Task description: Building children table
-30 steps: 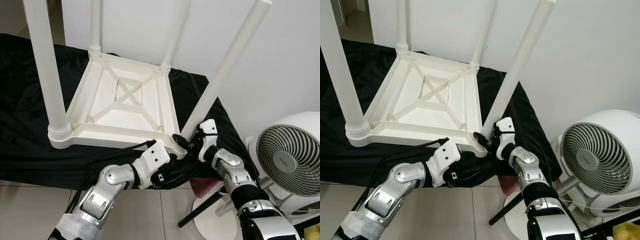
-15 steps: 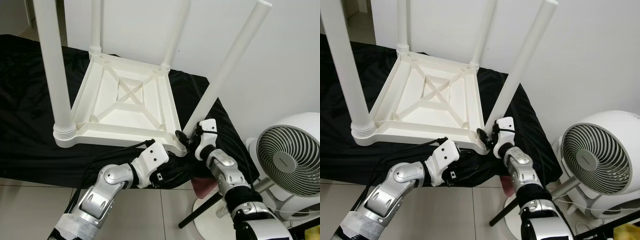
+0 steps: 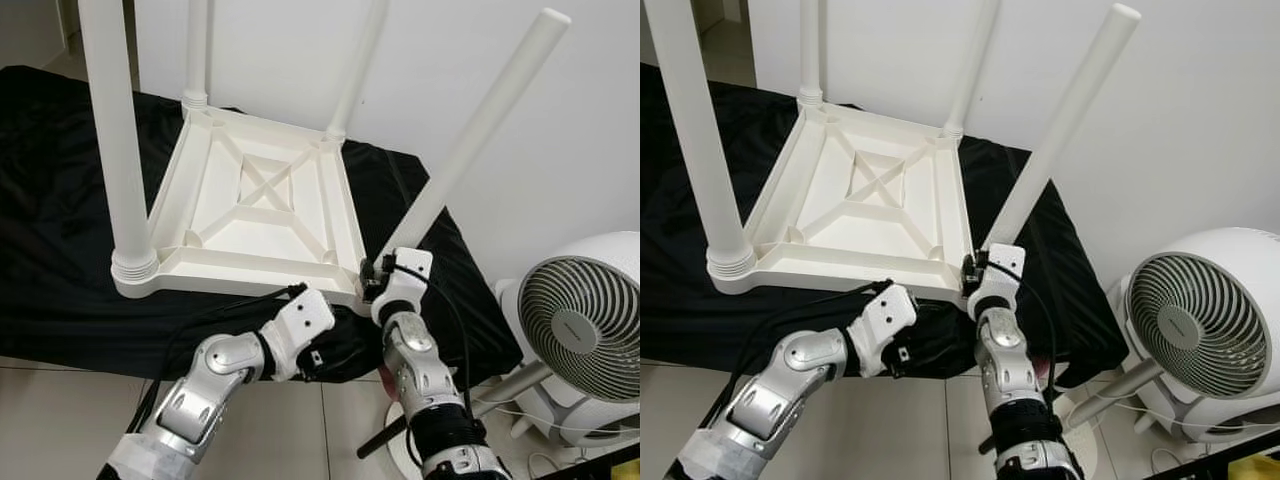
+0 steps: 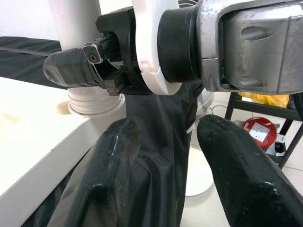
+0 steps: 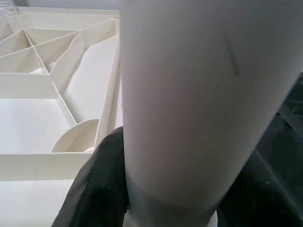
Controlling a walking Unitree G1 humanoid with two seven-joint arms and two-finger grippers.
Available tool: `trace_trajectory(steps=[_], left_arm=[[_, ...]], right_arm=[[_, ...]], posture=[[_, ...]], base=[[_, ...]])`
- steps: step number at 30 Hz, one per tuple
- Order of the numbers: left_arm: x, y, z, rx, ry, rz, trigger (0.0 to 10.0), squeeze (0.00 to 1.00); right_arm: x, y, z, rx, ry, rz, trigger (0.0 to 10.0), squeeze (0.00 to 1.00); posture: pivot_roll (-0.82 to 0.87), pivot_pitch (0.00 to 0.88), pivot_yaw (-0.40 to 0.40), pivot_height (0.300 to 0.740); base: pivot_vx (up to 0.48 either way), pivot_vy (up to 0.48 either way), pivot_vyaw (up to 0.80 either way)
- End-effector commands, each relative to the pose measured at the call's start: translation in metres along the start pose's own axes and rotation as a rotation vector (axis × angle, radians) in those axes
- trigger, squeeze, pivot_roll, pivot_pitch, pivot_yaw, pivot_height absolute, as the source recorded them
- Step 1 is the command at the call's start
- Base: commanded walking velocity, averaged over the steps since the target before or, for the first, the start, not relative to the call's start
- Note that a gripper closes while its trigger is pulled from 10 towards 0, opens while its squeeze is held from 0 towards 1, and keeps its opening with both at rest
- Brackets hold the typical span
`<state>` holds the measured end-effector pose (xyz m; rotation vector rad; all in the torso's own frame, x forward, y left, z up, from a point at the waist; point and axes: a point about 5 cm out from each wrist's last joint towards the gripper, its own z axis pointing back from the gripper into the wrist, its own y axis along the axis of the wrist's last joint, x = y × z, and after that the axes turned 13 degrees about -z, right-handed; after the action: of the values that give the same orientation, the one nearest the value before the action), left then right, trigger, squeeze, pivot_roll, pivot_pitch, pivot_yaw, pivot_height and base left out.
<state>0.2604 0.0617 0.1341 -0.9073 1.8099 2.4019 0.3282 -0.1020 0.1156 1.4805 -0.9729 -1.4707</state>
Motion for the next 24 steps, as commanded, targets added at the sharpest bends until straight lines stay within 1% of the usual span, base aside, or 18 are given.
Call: trace_trajectory(steps=[1,3,4,8,9,10,11,12,13,16,17,18,19,20,21,22,23,24], left_arm=[[0.0,0.003,-0.003,0.0,0.039,-0.003,10.0,0.0],[0.0,0.004,-0.003,0.001,0.037,-0.005,10.0,0.0],[0.0,0.004,-0.003,0.002,0.039,-0.006,10.0,0.0],[-0.001,0.004,-0.003,0.005,0.046,-0.007,10.0,0.0],[-0.002,0.005,-0.003,0.006,0.049,-0.006,10.0,0.0],[-0.002,0.005,-0.003,0.007,0.05,-0.006,10.0,0.0],[-0.002,0.005,-0.003,0.007,0.05,-0.006,10.0,0.0],[-0.001,0.005,-0.003,0.008,0.05,-0.006,10.0,0.0],[-0.001,0.005,-0.003,0.009,0.049,-0.006,10.0,0.0],[0.0,0.005,-0.003,0.01,0.047,-0.006,10.0,0.0],[0.0,0.006,-0.004,0.013,0.045,-0.007,10.0,0.0],[-0.001,0.007,-0.005,0.016,0.044,-0.008,10.0,0.0],[-0.001,0.007,-0.005,0.016,0.044,-0.008,10.0,0.0],[-0.001,0.007,-0.005,0.017,0.044,-0.009,10.0,0.0],[-0.002,0.007,-0.006,0.018,0.044,-0.012,10.0,0.0],[-0.002,0.007,-0.006,0.018,0.044,-0.012,10.0,0.0],[-0.003,0.007,-0.006,0.018,0.044,-0.013,10.0,0.0],[-0.003,0.007,-0.006,0.019,0.044,-0.014,10.0,0.0]], right_arm=[[0.014,-0.012,0.005,-0.065,-0.052,0.014,10.0,0.0],[0.017,-0.011,0.005,-0.065,-0.063,0.015,10.0,0.0],[0.019,-0.01,0.005,-0.063,-0.065,0.01,10.0,1.0],[0.021,-0.007,0.005,-0.046,-0.047,0.008,10.0,1.0],[0.02,-0.003,0.005,-0.044,-0.021,-0.046,10.0,1.0],[0.019,0.0,0.005,-0.039,0.014,-0.077,10.0,1.0],[0.019,0.0,0.005,-0.039,0.014,-0.077,10.0,1.0],[0.018,0.003,0.004,-0.041,0.053,-0.096,10.0,1.0],[0.018,0.004,0.003,-0.047,0.089,-0.101,10.0,1.0],[0.017,0.006,0.003,-0.051,0.12,-0.087,10.0,1.0],[0.019,0.008,0.001,-0.059,0.166,-0.065,10.0,0.0],[0.022,0.011,0.0,-0.072,0.216,-0.048,10.0,0.0],[0.022,0.011,0.0,-0.072,0.216,-0.048,10.0,0.0],[0.023,0.013,-0.001,-0.081,0.247,-0.038,10.0,0.0],[0.025,0.014,-0.002,-0.1,0.307,-0.02,10.0,0.0],[0.025,0.014,-0.002,-0.1,0.307,-0.02,10.0,0.0],[0.026,0.015,-0.002,-0.121,0.361,-0.008,10.0,0.0],[0.028,0.016,-0.003,-0.132,0.418,0.033,10.0,0.0]], posture=[[0.15,0.0,-0.237,0.74],[0.15,0.0,-0.237,0.74],[0.15,0.0,-0.239,0.74],[0.15,0.0,-0.241,0.74],[0.15,0.0,-0.243,0.74],[0.15,0.0,-0.243,0.74],[0.15,0.0,-0.243,0.74],[0.14,0.0,-0.242,0.74],[0.14,0.0,-0.242,0.74],[0.14,0.0,-0.242,0.74],[0.14,0.0,-0.241,0.74],[0.14,0.0,-0.243,0.74],[0.14,0.0,-0.243,0.74],[0.14,0.0,-0.243,0.74],[0.14,0.0,-0.241,0.74],[0.14,0.0,-0.241,0.74],[0.14,0.0,-0.24,0.74],[0.14,0.0,-0.239,0.74]], base=[[0.0,0.0,0.0],[0.0,0.0,0.0],[0.0,0.0,0.0],[0.0,0.0,0.0],[0.0,0.0,0.0],[0.0,0.0,0.0],[0.0,0.0,0.0],[0.0,0.0,0.0],[0.0,0.0,0.0],[0.0,0.0,0.0],[0.0,0.0,0.0],[0.0,0.0,0.0],[0.0,0.0,0.0],[0.0,0.0,0.0],[0.0,0.0,0.0],[0.0,0.0,0.0],[0.0,0.0,0.0],[0.0,0.0,0.0]])
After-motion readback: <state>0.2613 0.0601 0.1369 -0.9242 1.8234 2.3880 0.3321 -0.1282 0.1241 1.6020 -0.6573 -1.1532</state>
